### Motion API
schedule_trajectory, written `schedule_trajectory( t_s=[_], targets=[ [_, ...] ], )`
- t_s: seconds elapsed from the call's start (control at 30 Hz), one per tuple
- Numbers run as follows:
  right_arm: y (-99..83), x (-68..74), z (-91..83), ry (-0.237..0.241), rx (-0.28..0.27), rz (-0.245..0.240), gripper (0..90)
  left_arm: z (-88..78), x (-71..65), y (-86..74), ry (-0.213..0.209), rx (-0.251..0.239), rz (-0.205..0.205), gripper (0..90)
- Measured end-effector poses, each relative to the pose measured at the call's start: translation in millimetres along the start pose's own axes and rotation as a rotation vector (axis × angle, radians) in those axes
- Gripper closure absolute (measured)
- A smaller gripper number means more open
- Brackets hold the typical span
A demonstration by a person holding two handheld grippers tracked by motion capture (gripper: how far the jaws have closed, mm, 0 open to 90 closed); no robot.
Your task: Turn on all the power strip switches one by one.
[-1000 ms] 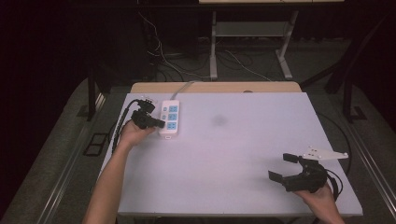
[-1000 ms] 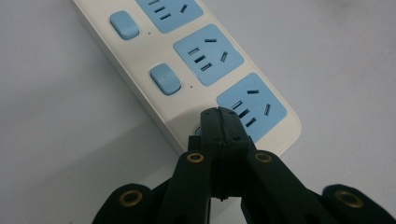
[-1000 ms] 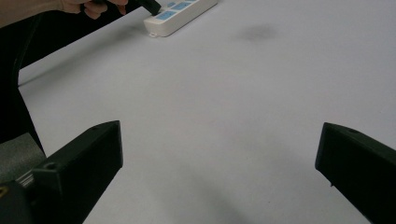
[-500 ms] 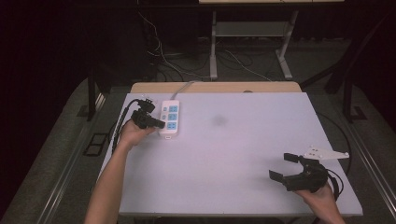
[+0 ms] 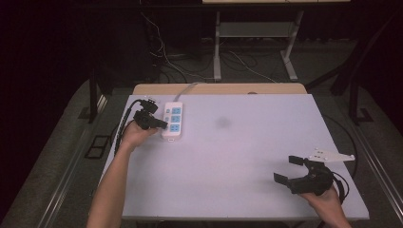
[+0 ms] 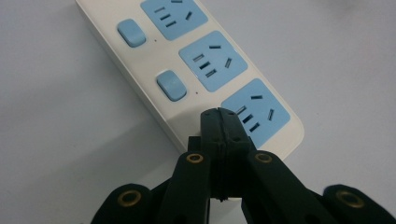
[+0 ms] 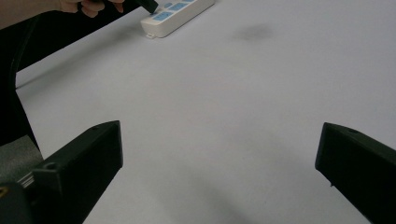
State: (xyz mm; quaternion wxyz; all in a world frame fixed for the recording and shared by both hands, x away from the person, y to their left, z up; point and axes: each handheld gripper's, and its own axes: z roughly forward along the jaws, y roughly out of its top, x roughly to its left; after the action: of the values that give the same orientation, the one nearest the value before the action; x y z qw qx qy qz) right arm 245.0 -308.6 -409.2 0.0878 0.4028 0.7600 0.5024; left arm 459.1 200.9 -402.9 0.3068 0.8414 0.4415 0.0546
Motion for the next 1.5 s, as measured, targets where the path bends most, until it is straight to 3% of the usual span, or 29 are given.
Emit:
schedule_trajectory(
  t_s=[0.77, 1.0, 1.5],
  targets=[
    [0.0, 0.1, 1.6, -0.004, 0.007, -0.001, 0.7, -7.3, 9.0, 32.1, 0.029, -0.026, 0.013, 89.7],
    [-0.3, -0.8, 1.3, -0.005, 0.006, 0.002, 0.7, -2.6, 16.1, 31.7, 0.032, -0.022, -0.001, 89.7],
    [-0.8, -2.0, 0.7, -0.008, 0.005, 0.011, 0.7, 11.5, 15.8, 30.5, 0.047, -0.006, 0.007, 89.6]
  ],
)
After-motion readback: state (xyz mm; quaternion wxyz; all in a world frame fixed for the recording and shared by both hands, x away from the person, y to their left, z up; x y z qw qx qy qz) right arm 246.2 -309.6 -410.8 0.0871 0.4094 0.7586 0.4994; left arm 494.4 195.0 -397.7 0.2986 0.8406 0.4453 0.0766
